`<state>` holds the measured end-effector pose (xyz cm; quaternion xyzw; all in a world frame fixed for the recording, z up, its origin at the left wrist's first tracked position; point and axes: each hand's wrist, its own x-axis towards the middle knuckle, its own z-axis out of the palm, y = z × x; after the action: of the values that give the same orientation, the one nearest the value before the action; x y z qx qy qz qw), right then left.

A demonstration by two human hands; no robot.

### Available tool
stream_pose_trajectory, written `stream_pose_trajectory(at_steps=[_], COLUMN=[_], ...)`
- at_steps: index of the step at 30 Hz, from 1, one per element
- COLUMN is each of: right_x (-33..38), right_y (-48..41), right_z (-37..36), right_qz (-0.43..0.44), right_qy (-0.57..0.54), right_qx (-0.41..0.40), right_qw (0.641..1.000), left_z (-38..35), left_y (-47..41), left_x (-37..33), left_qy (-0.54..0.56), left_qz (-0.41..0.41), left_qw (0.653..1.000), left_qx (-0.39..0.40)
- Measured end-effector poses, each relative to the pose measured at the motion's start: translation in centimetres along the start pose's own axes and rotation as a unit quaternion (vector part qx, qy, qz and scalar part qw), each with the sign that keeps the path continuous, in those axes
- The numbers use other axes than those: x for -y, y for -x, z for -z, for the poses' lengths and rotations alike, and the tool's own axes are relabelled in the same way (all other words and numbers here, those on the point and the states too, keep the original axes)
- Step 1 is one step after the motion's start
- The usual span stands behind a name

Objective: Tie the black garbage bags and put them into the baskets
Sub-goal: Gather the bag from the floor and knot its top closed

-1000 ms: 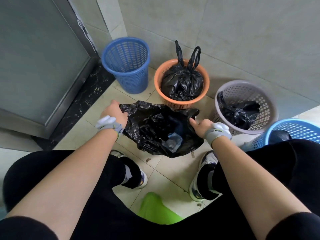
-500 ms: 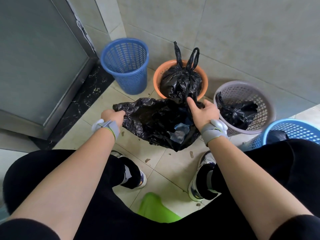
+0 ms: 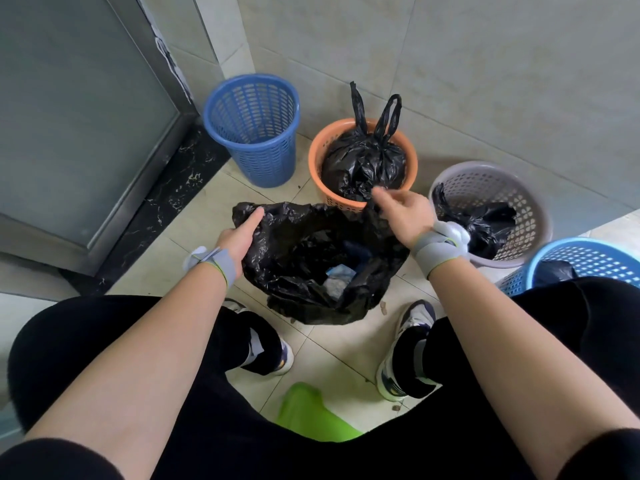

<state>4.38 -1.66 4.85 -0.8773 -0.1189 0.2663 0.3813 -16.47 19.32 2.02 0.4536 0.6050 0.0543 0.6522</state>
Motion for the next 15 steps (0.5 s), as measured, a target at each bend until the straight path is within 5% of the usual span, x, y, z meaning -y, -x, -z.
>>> stream_pose_trajectory(at_steps=[4, 6, 9, 11, 13, 15], right_x=[-1.9, -1.5, -0.7, -1.3, -2.7, -3.2], right_y=[-0.7, 0.0, 2.4, 3.1, 3.2, 3.0], right_z=[0.7, 1.0, 0.7, 0.1, -0.1, 0.4], right_qz=[-0.117, -0.064, 0.143, 0.196, 0.121, 0.042], right_qy=[0.296, 0.26, 0.034, 0.068, 0.266, 0.288], right_qx=[0.132, 0.043, -0.141, -0.111, 0.037, 0.064], right_qw=[0.939, 0.963, 0.979, 0.972, 0.956, 0.954], left_z=[-0.7, -1.3, -1.0, -0.6, -0.1, -0.2], left_y=[0.1, 0.4, 1.5, 1.2, 1.2, 1.6], left_x=[-1.1, -1.5, -1.5, -0.5, 0.5, 0.7], left_qy=[-0.021, -0.084, -0.195, -0.422, -0.57, -0.451], left_qz=[-0.11, -0.216, -0.317, -0.278, -0.136, -0.075], left_qw=[0.994, 0.968, 0.903, 0.848, 0.809, 0.889], left_qx=[-0.011, -0.096, -0.217, -0.161, -0.045, -0.012])
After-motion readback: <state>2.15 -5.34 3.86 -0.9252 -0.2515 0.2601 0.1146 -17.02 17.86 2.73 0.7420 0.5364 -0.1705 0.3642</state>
